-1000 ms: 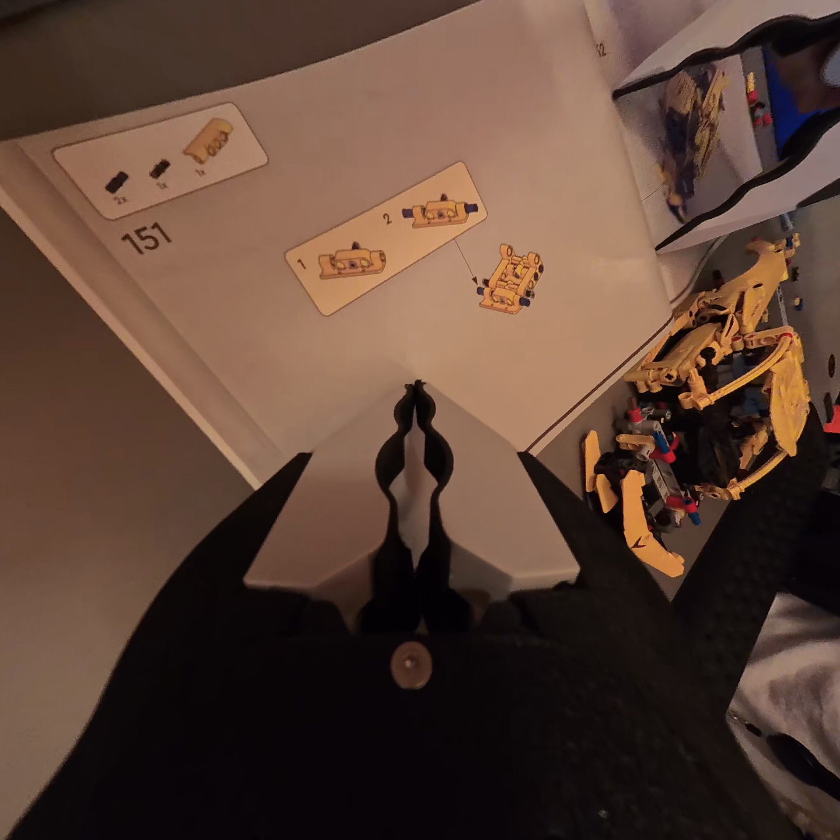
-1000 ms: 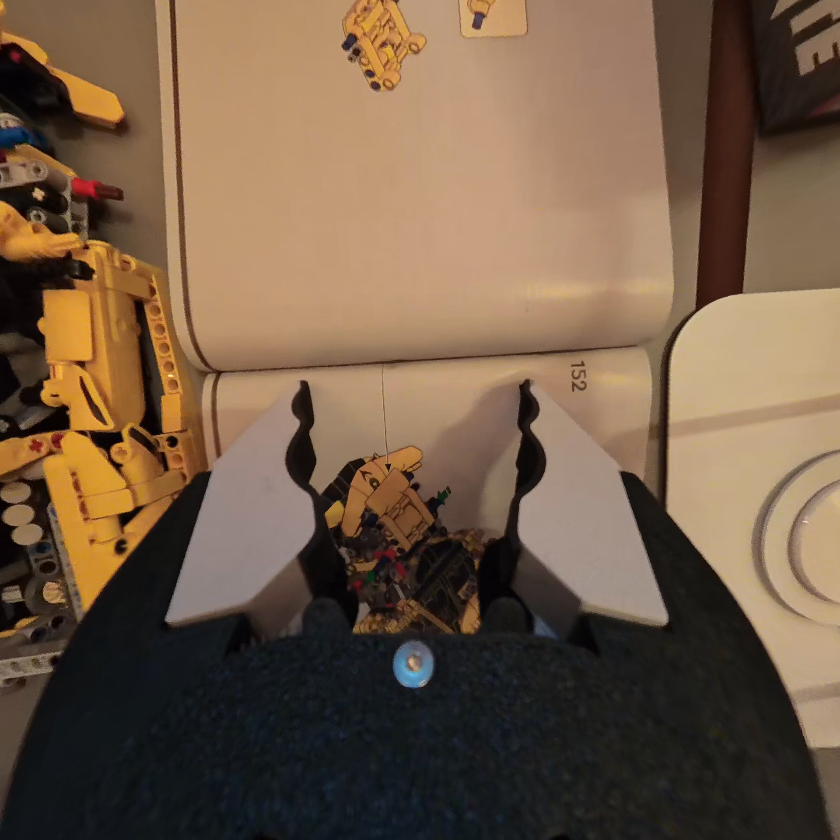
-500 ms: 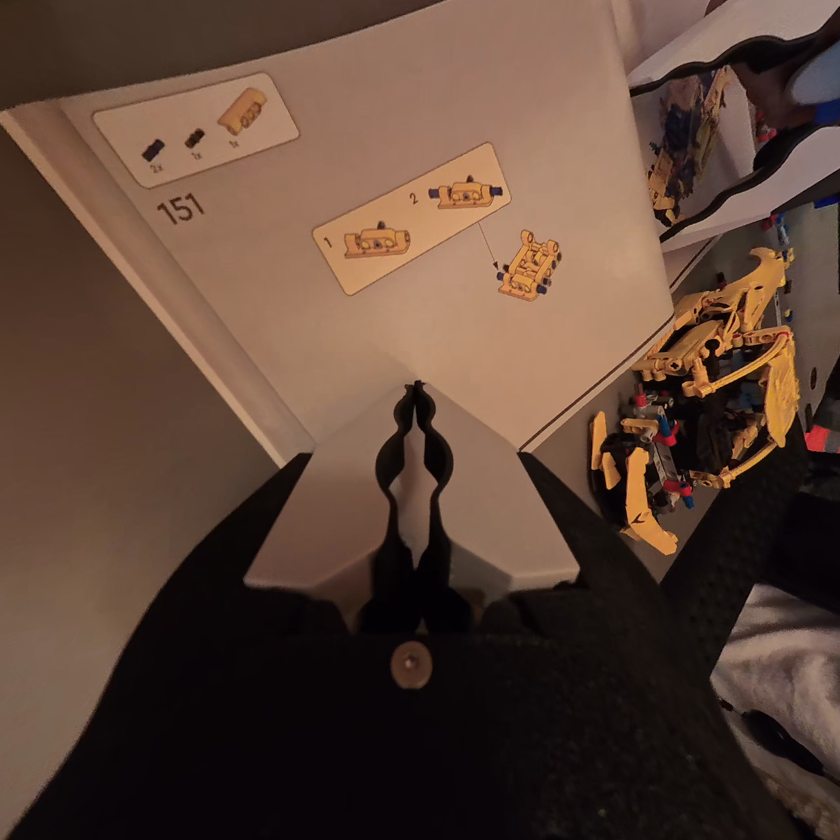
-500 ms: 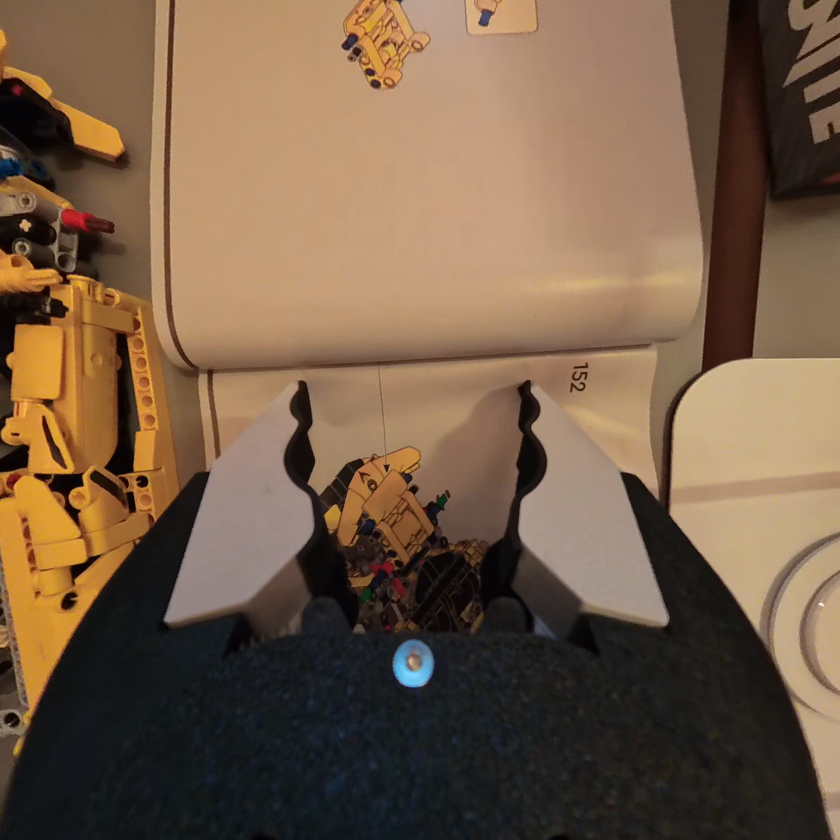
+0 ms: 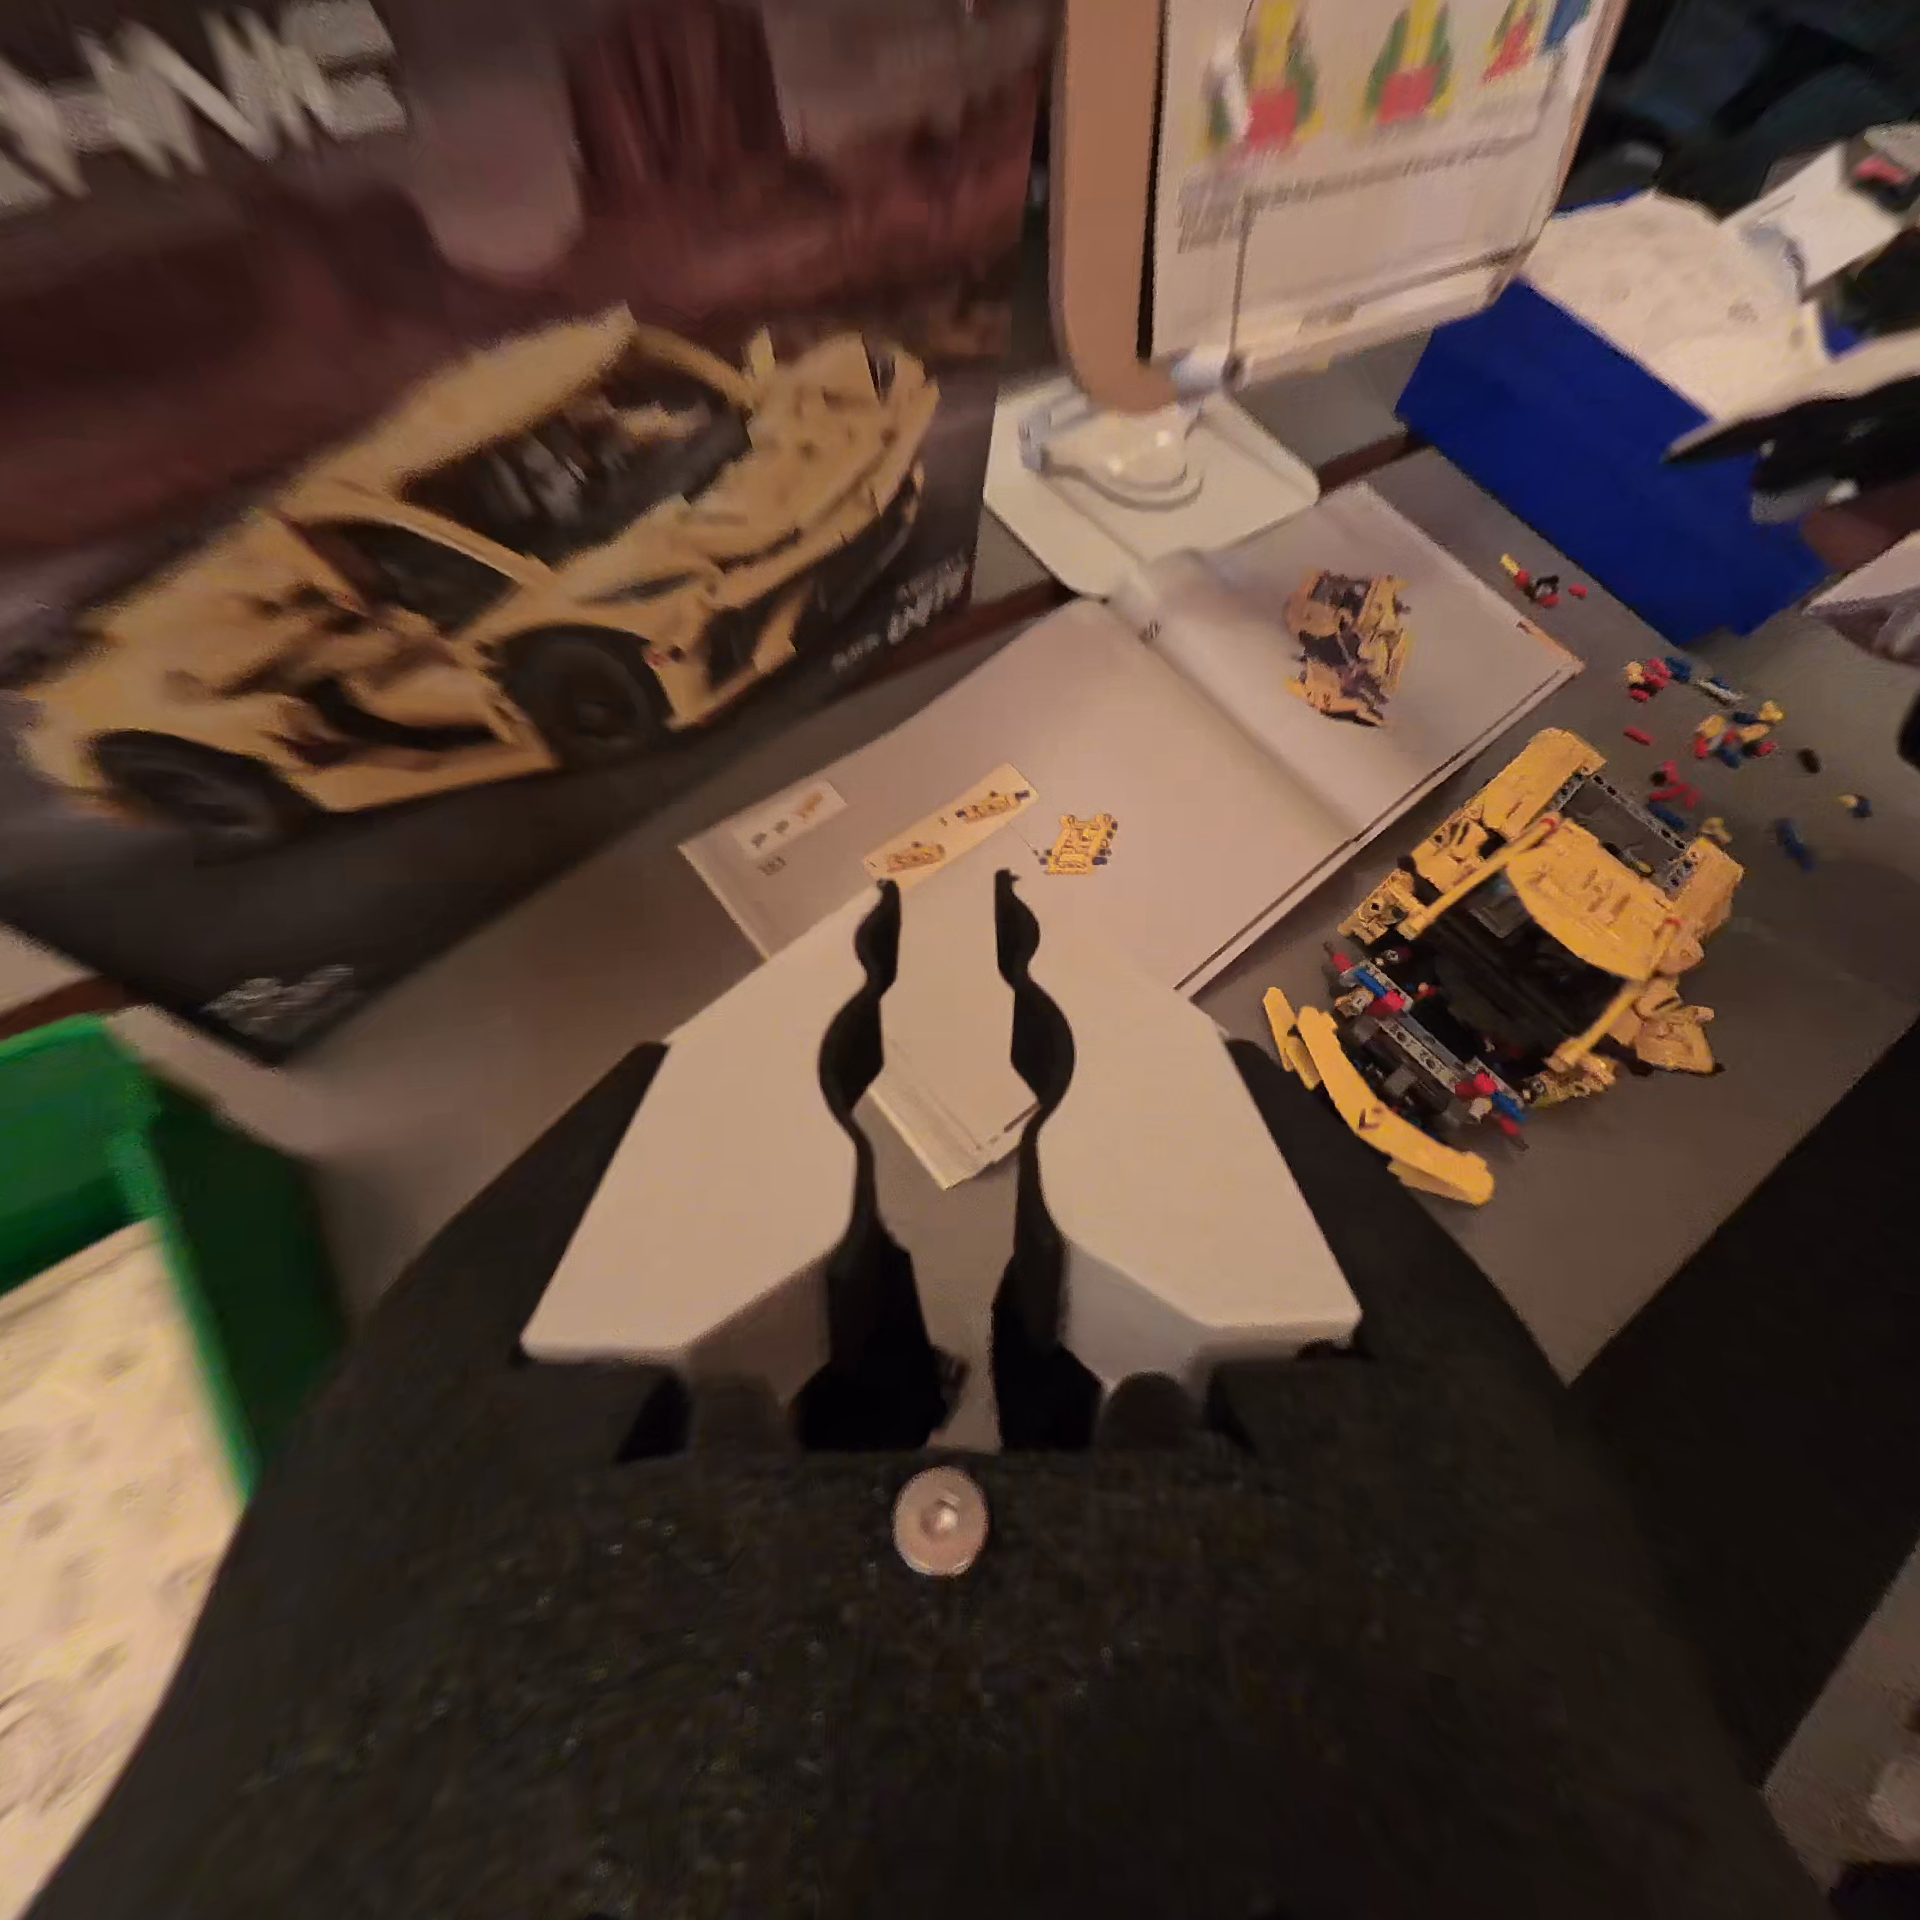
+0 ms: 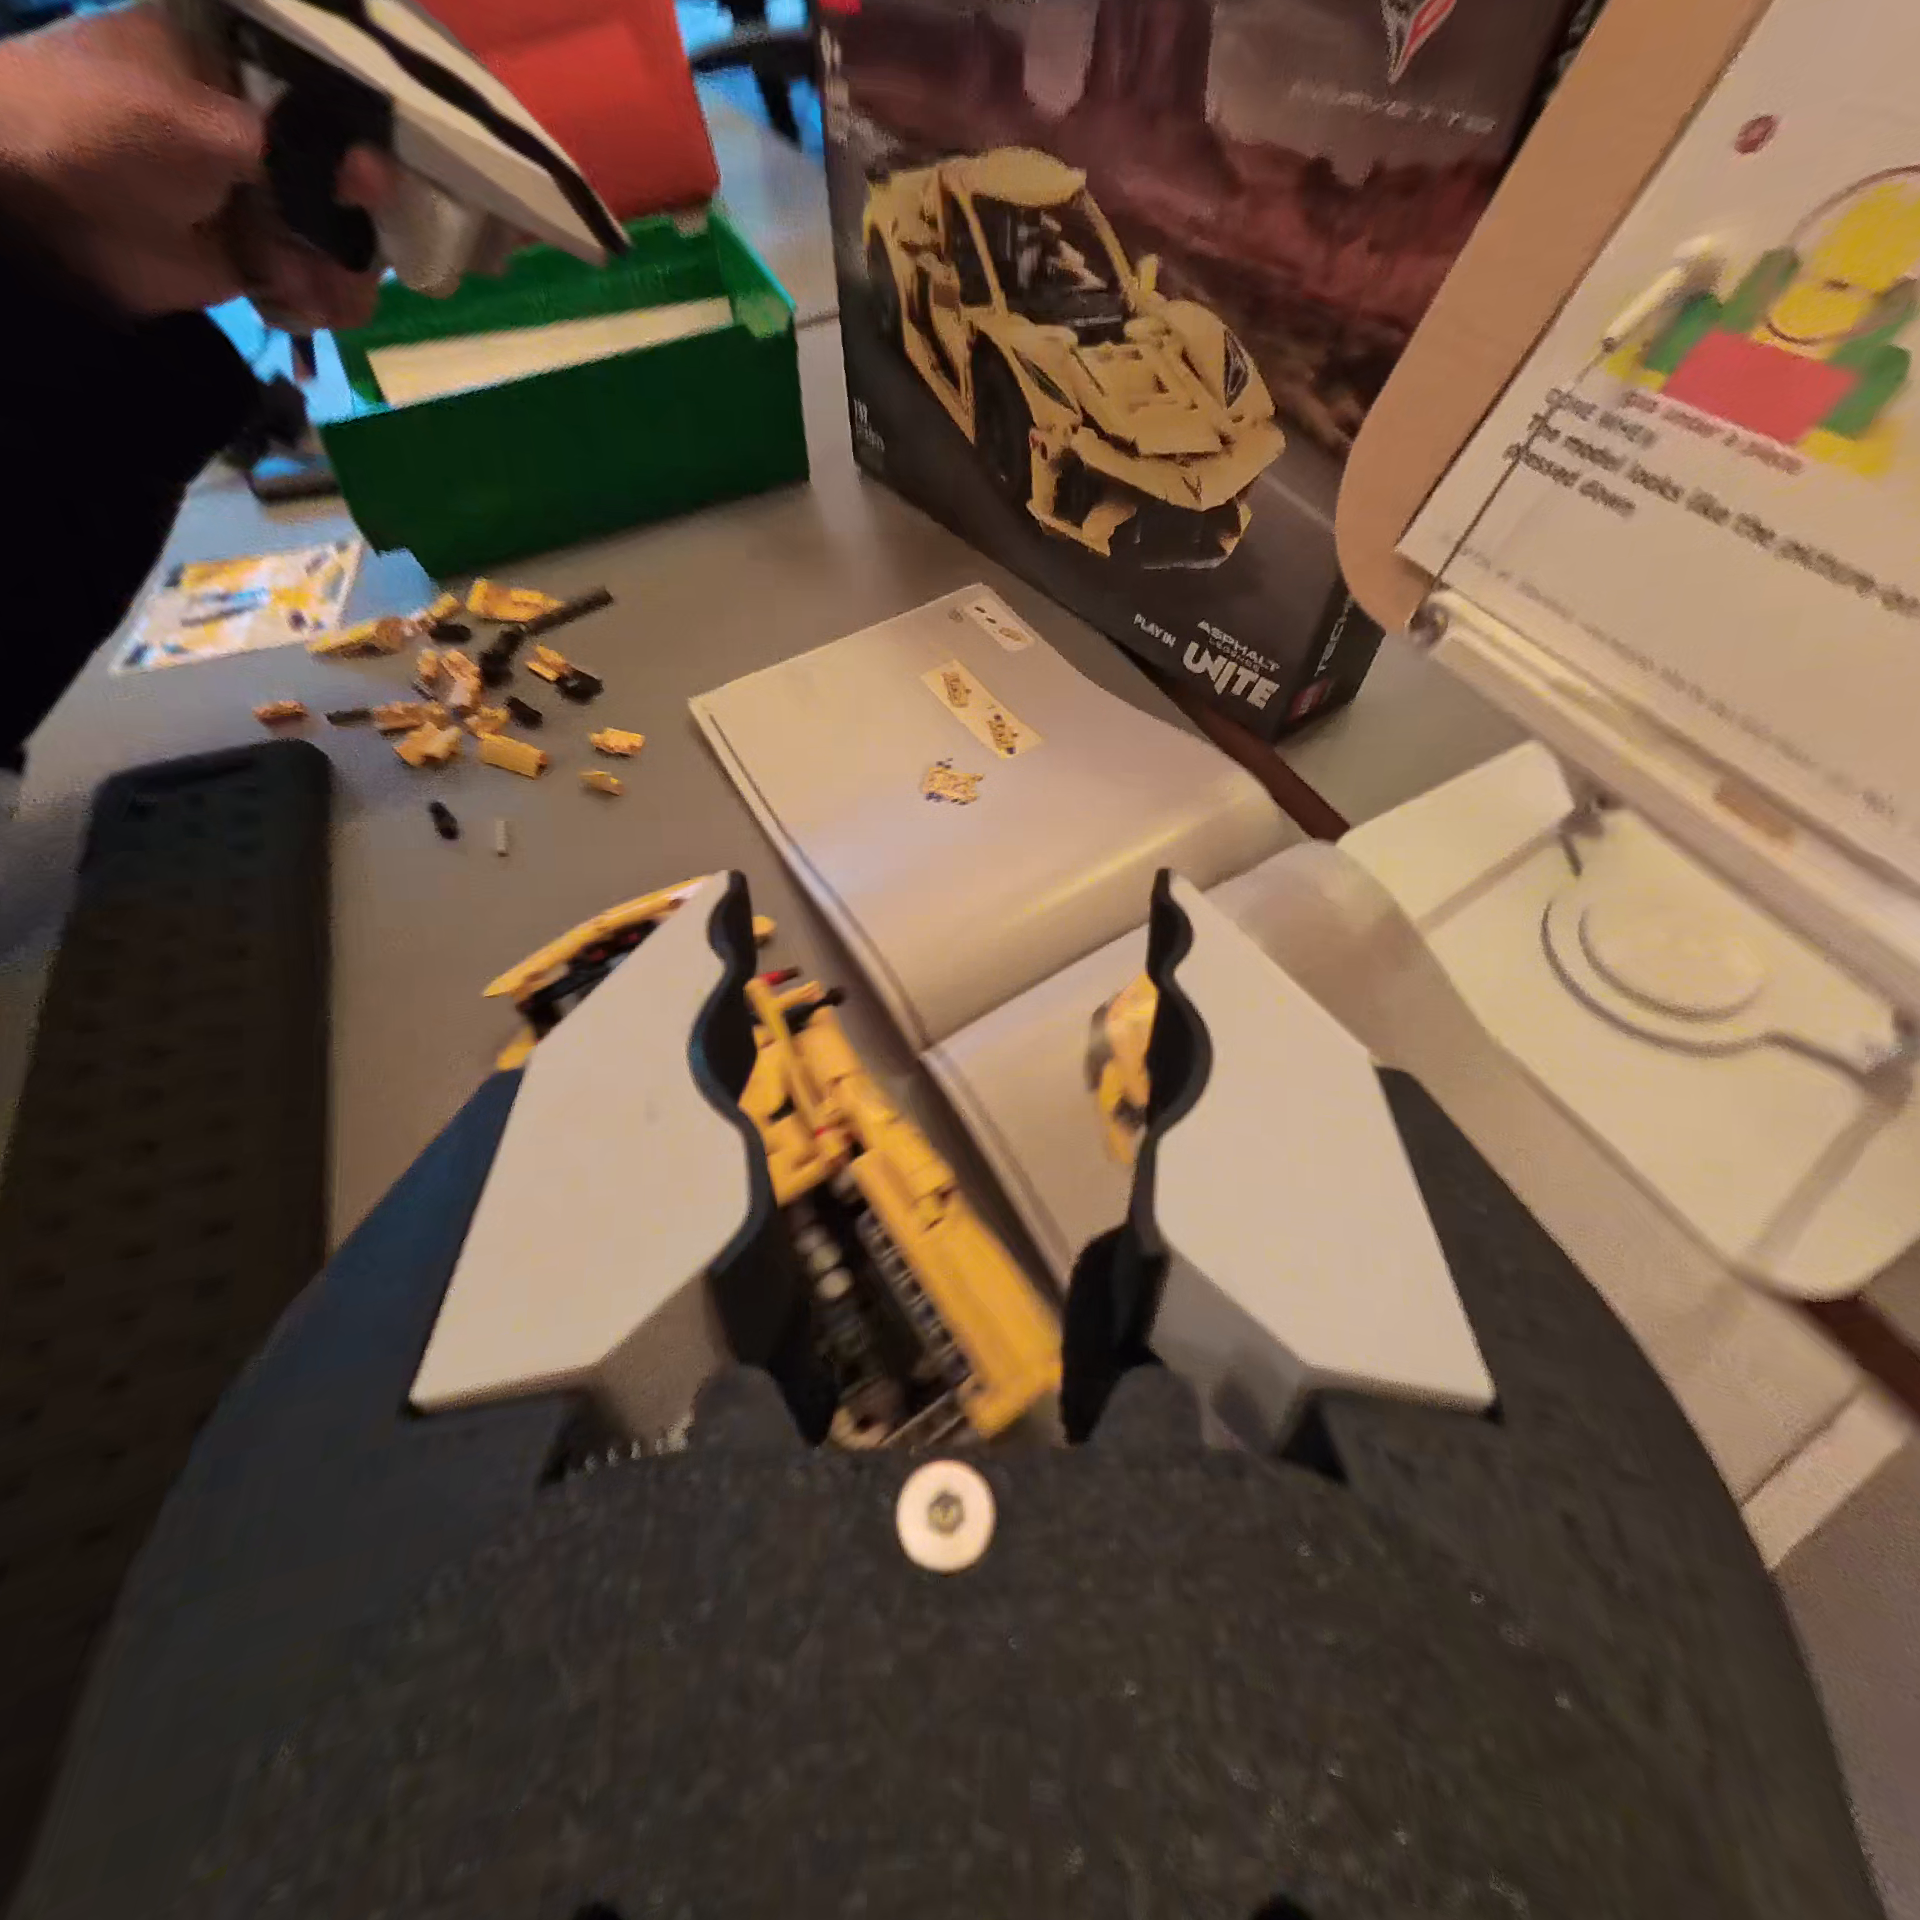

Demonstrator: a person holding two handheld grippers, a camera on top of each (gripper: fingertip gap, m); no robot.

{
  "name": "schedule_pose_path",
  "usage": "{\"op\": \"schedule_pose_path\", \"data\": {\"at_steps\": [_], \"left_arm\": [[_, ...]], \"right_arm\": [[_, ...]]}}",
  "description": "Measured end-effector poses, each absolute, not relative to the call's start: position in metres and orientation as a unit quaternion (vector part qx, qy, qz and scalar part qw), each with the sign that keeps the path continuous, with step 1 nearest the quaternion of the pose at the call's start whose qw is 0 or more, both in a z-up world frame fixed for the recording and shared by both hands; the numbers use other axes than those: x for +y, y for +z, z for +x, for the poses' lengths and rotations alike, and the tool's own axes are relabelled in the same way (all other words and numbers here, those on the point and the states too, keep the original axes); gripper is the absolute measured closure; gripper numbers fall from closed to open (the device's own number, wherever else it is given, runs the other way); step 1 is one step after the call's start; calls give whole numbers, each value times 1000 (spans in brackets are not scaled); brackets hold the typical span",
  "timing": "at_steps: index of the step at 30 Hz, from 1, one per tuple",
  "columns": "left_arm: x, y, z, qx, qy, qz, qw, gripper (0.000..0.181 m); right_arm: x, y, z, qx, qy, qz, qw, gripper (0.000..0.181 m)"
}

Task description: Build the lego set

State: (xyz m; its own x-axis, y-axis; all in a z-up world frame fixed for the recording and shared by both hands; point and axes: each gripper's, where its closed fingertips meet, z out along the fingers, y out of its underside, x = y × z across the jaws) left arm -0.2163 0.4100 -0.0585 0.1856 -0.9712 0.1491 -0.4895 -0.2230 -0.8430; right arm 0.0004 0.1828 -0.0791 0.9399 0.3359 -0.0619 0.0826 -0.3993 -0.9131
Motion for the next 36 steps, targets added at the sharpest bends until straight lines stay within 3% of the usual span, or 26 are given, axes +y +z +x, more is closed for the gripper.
{"op": "schedule_pose_path", "data": {"at_steps": [5, 14, 25, 30, 36], "left_arm": [[385, -37, -314, 529, -307, -667, 427, 158], [339, -162, -417, 510, -212, -768, 325, 157], [308, -216, -325, 591, -272, -699, 296, 147], [340, -230, -337, 591, -212, -717, 303, 147], [318, -223, -329, 600, -306, -696, 250, 147]], "right_arm": [[103, -106, -35, -22, 132, -800, 584, 122], [56, -151, -57, 74, 83, -794, 598, 125], [58, -165, -64, 46, 47, -806, 588, 125], [57, -167, -58, 59, 40, -806, 588, 125], [60, -174, -57, 59, 35, -816, 575, 126]]}}
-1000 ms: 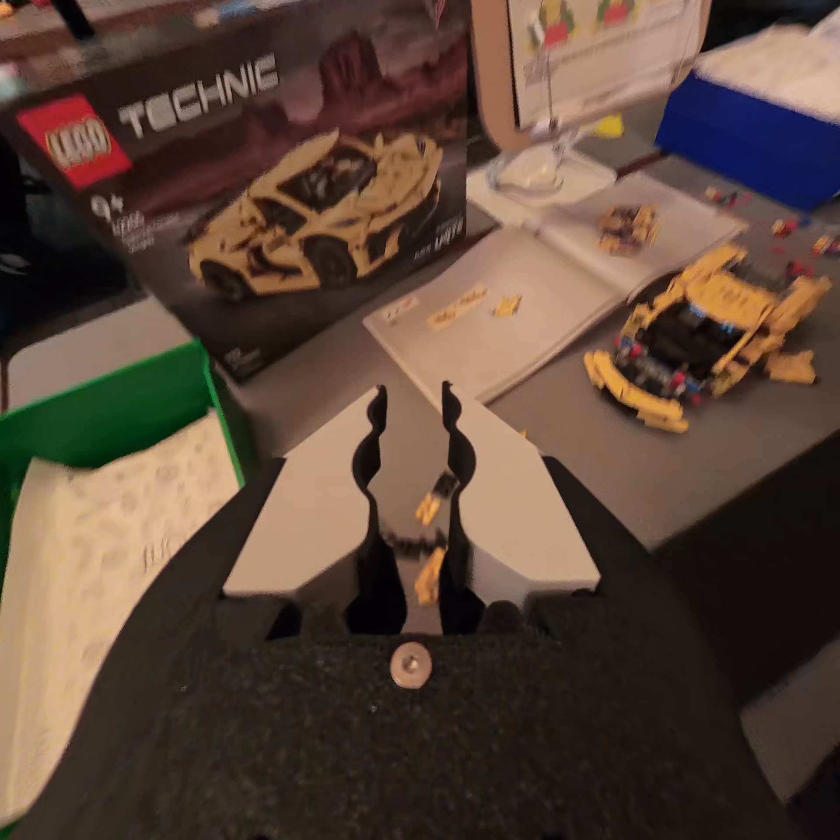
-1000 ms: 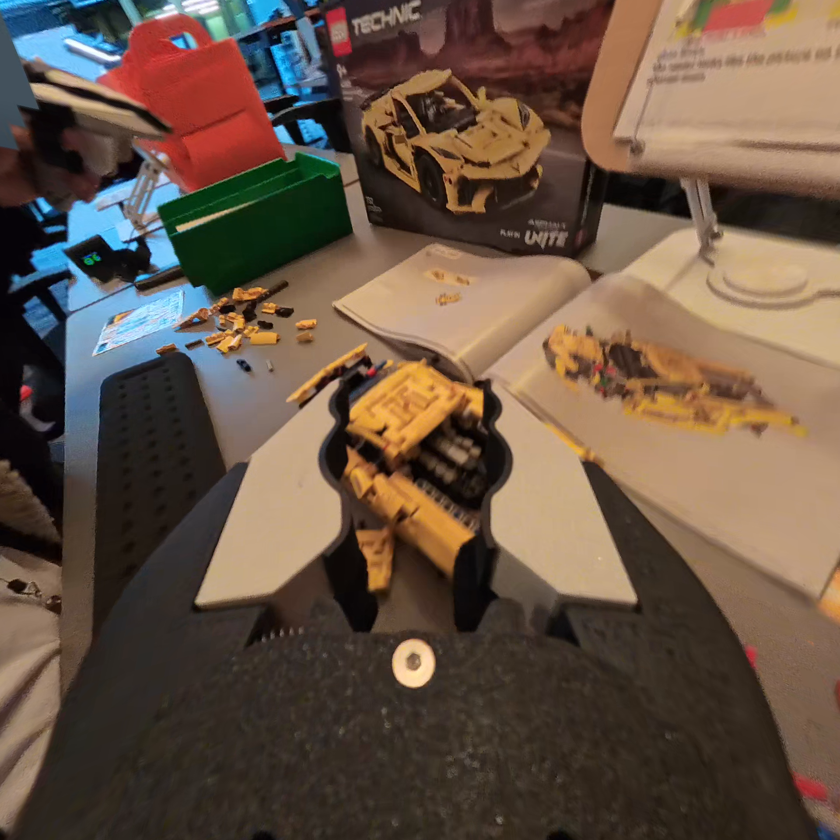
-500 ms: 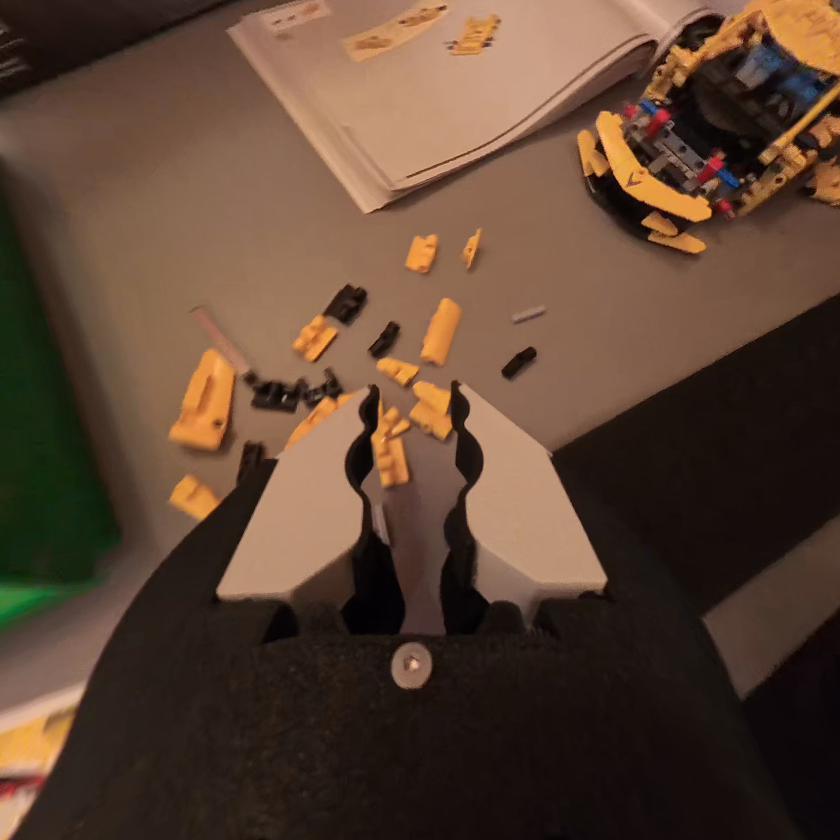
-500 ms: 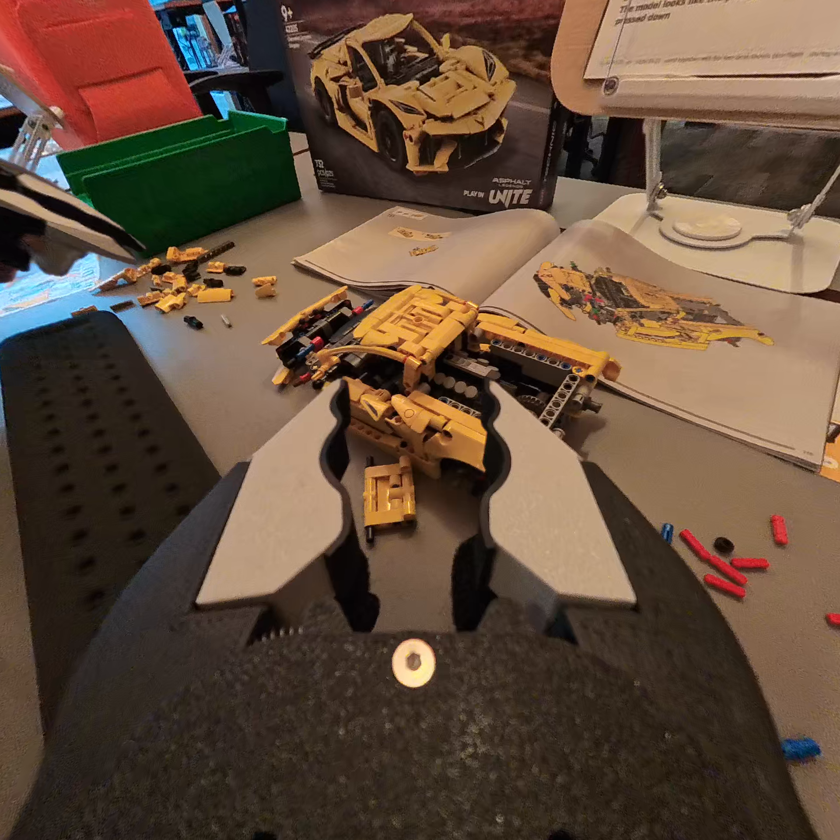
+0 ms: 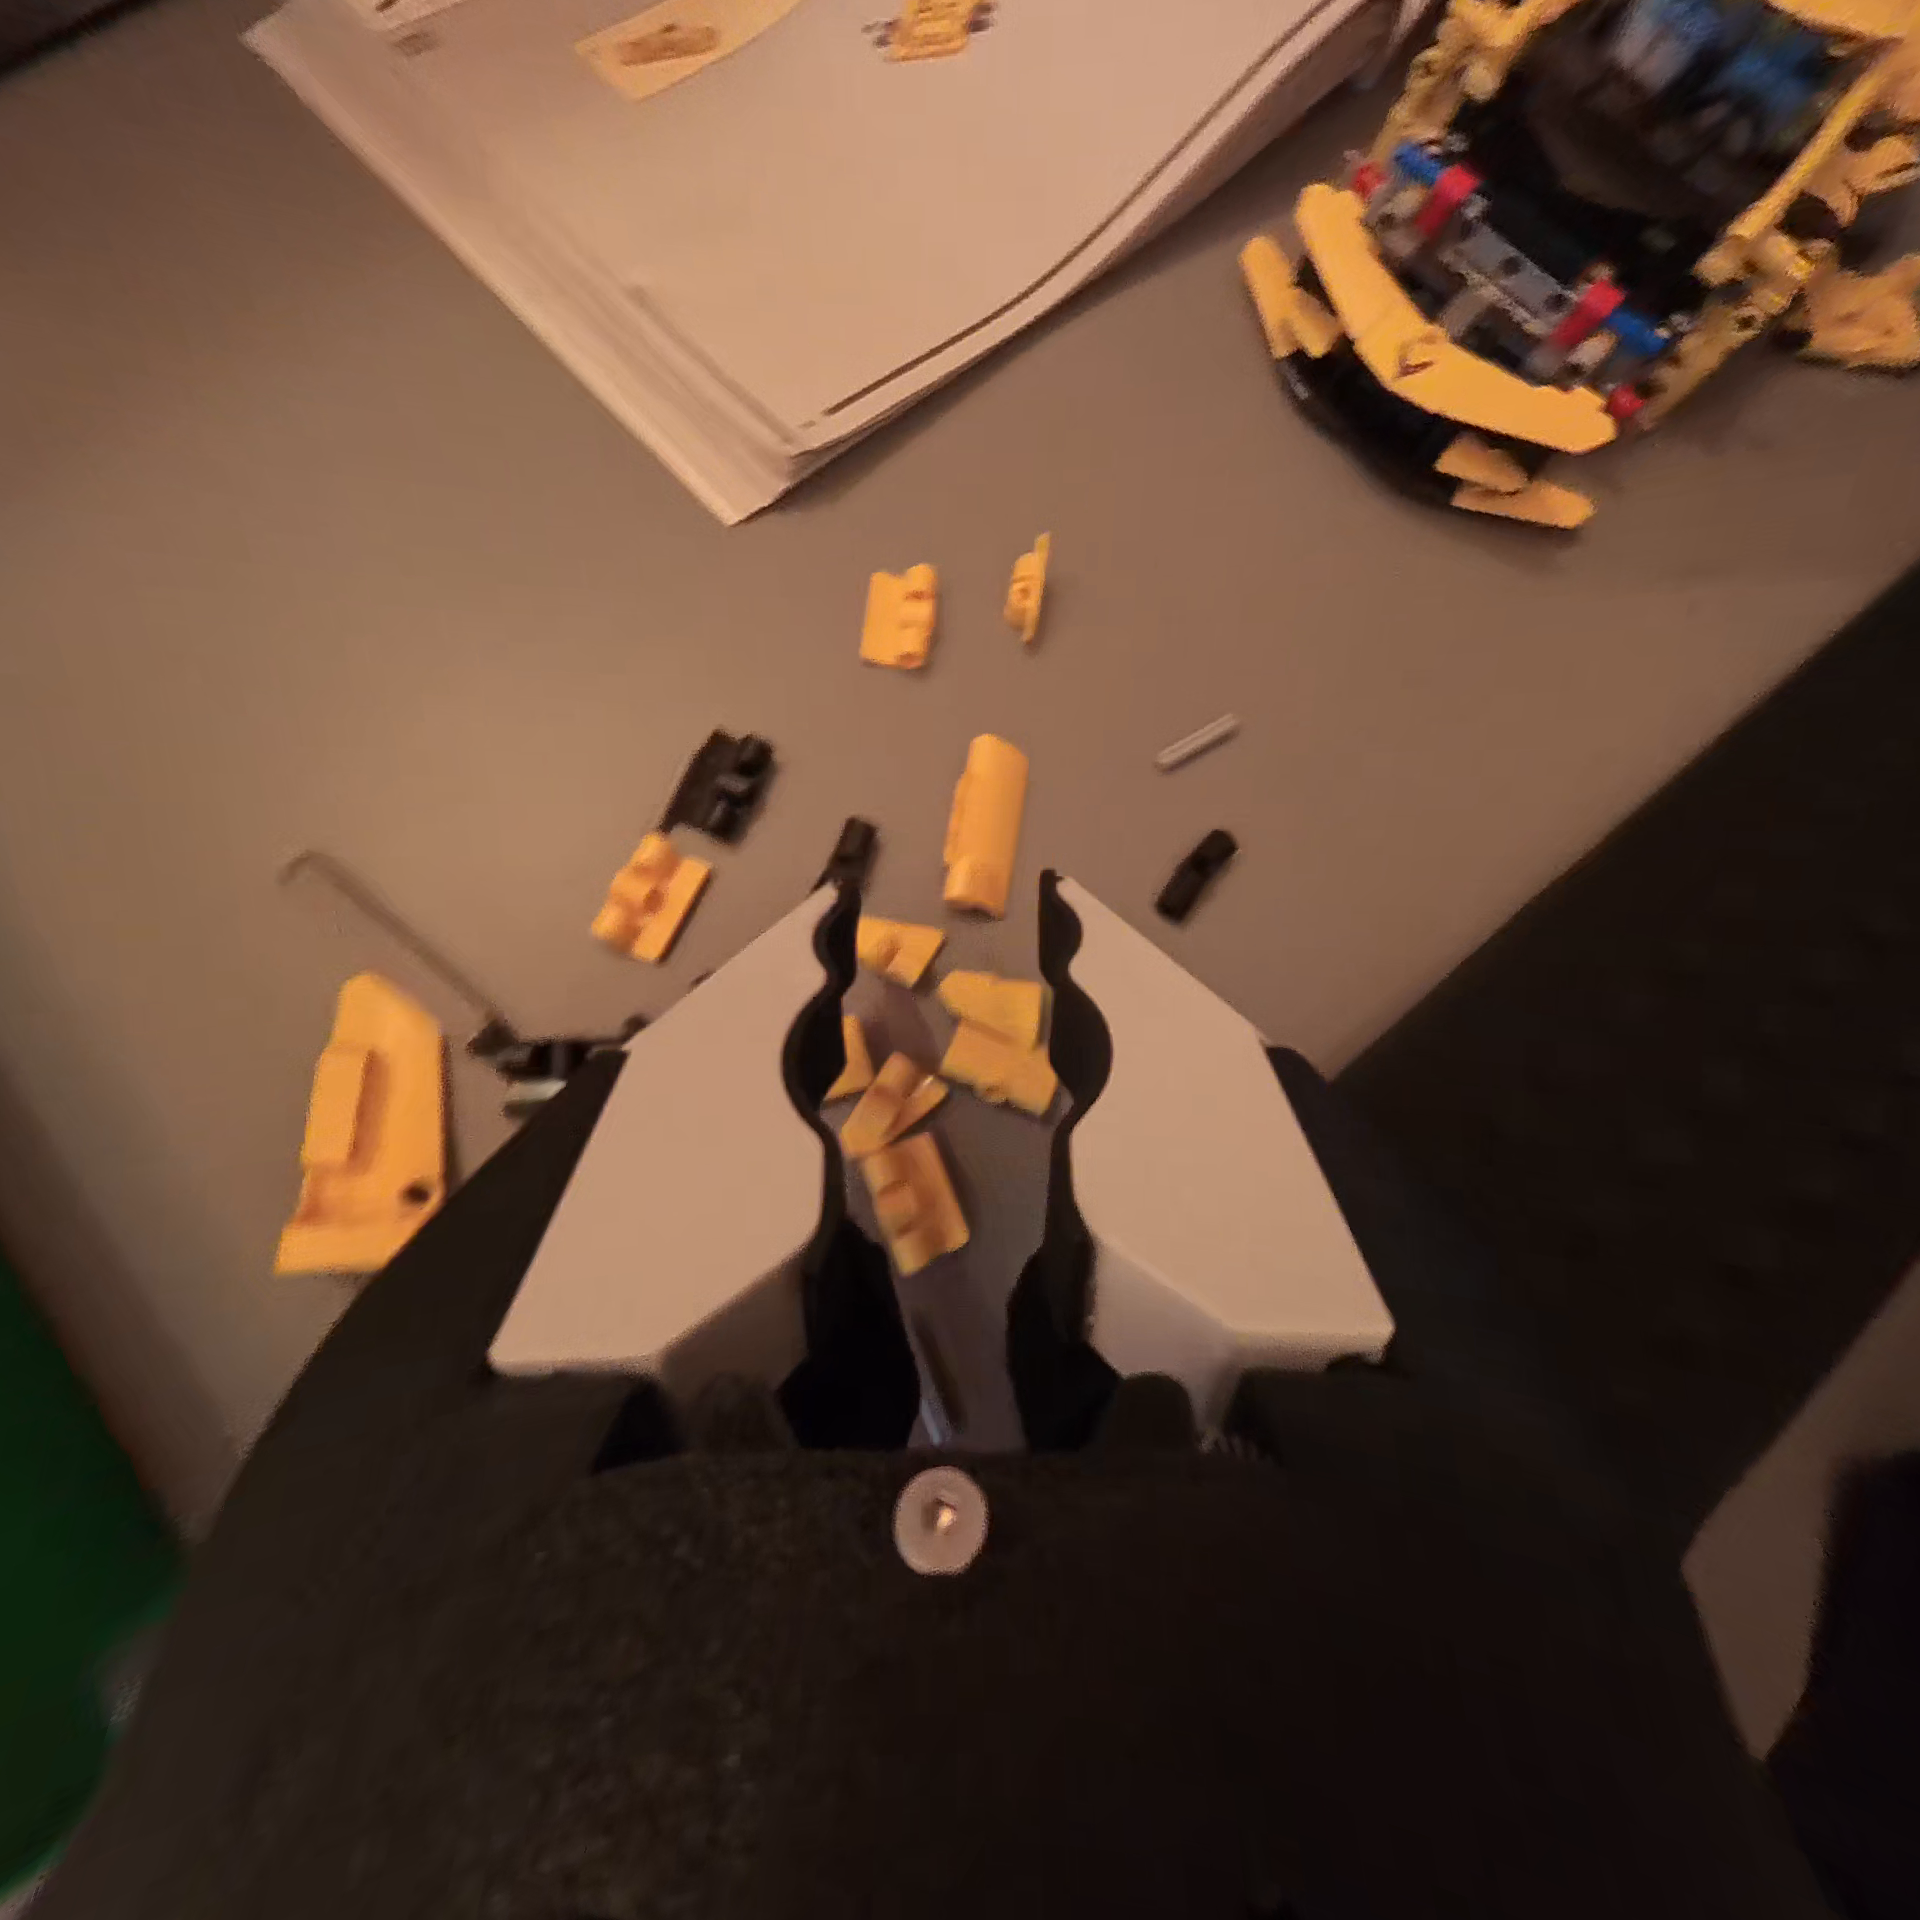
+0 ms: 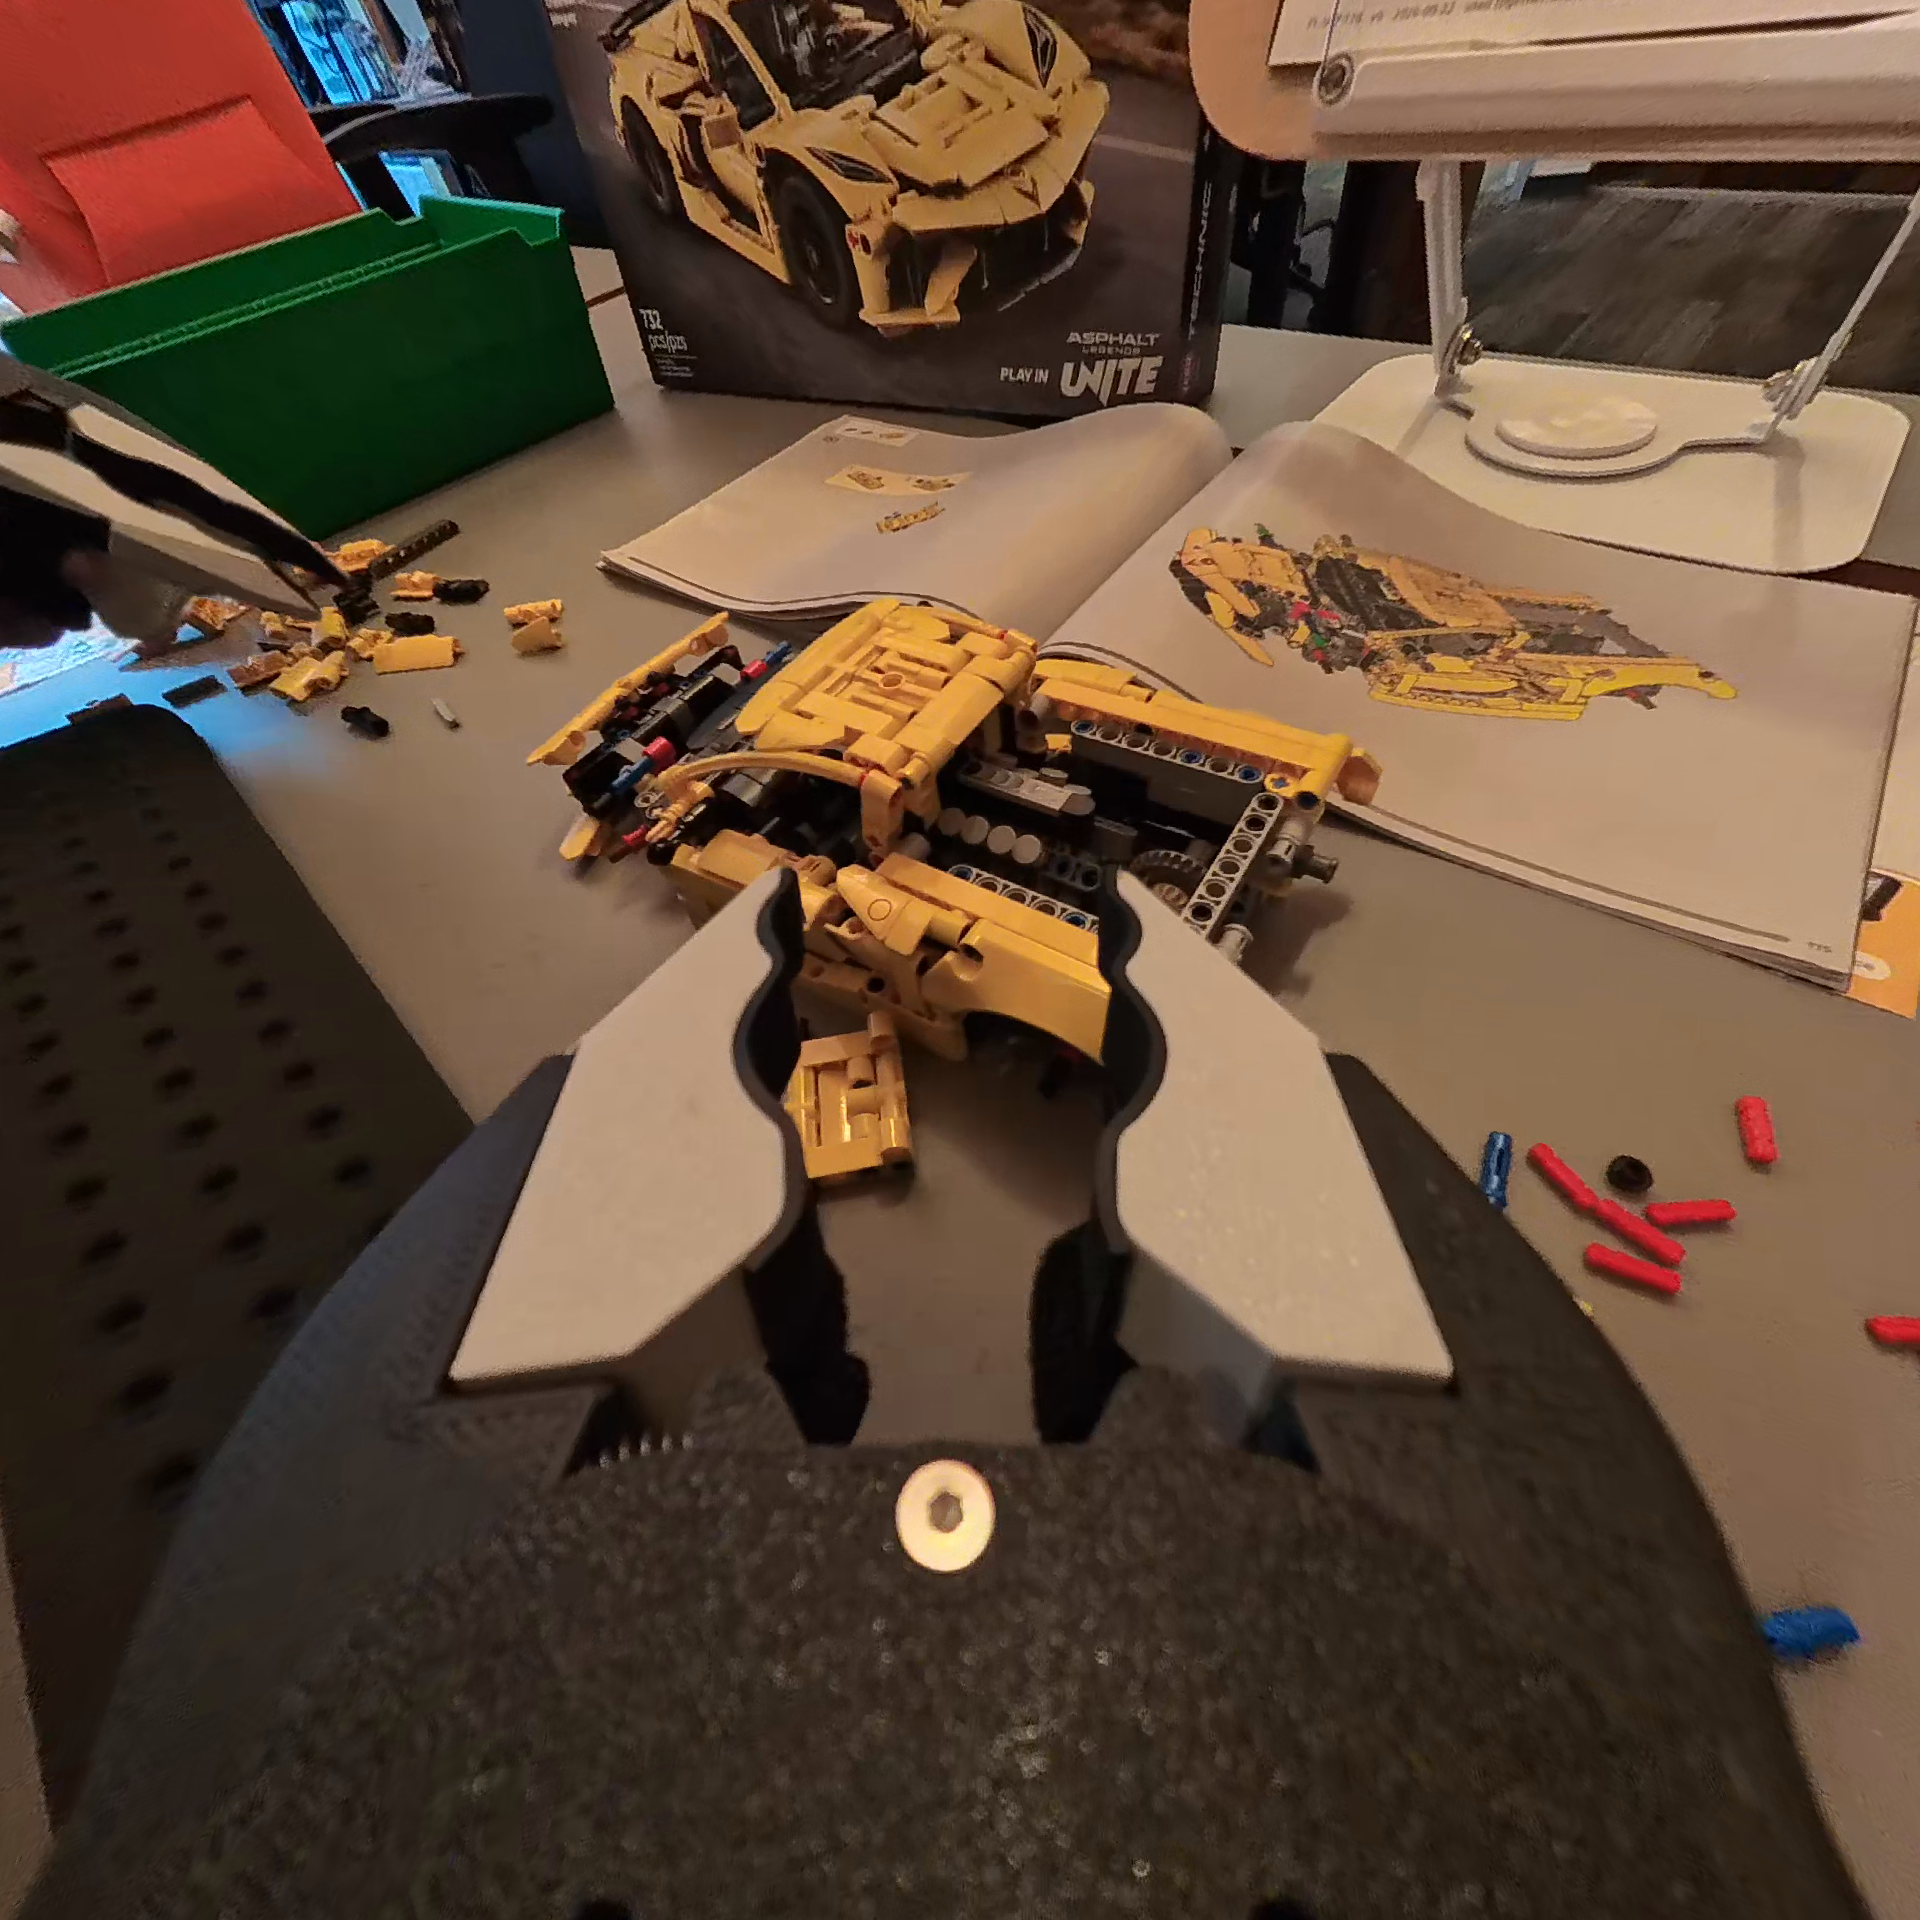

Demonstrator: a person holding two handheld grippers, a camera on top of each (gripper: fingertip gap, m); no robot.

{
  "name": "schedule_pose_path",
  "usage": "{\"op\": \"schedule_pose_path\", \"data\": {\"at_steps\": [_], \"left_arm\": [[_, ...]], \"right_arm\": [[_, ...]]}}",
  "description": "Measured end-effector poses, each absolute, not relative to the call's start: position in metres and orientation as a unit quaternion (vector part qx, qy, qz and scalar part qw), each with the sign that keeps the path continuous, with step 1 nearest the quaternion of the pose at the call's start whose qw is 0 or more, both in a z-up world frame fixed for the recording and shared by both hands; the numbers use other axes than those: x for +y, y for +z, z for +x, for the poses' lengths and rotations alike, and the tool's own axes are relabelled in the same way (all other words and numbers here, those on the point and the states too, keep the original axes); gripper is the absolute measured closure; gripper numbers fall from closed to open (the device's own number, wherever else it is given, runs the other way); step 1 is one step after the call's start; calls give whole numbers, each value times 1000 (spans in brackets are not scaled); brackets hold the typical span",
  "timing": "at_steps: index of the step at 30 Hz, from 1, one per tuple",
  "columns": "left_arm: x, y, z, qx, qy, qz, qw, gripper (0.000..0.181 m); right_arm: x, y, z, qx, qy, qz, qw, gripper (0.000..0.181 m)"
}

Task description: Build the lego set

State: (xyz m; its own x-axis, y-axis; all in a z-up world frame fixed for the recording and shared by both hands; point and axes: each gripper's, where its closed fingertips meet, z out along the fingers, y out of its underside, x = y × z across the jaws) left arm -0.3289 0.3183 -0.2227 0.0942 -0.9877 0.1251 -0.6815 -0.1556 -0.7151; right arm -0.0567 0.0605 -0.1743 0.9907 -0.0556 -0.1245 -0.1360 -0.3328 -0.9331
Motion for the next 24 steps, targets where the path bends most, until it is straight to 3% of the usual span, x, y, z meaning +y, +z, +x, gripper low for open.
{"op": "schedule_pose_path", "data": {"at_steps": [6, 7, 8, 10, 15, 20, 24], "left_arm": [[307, -248, -307, 653, -255, -672, 239, 148], [306, -251, -307, 654, -257, -672, 233, 151], [305, -249, -307, 657, -262, -666, 235, 167], [306, -249, -310, 672, -246, -658, 235, 168], [303, -221, -299, 737, -180, -556, 339, 170], [270, -194, -272, 796, -172, -434, 385, 171], [219, -179, -247, 832, -240, -347, 359, 171]], "right_arm": [[62, -178, -56, 63, 35, -821, 566, 127], [62, -179, -56, 63, 35, -822, 565, 127], [62, -179, -55, 64, 35, -822, 565, 127], [62, -179, -55, 64, 37, -822, 565, 128], [66, -171, -64, 44, 47, -815, 576, 131], [107, -123, -127, -50, 131, -782, 607, 155], [147, -133, -188, -121, 248, -809, 519, 153]]}}
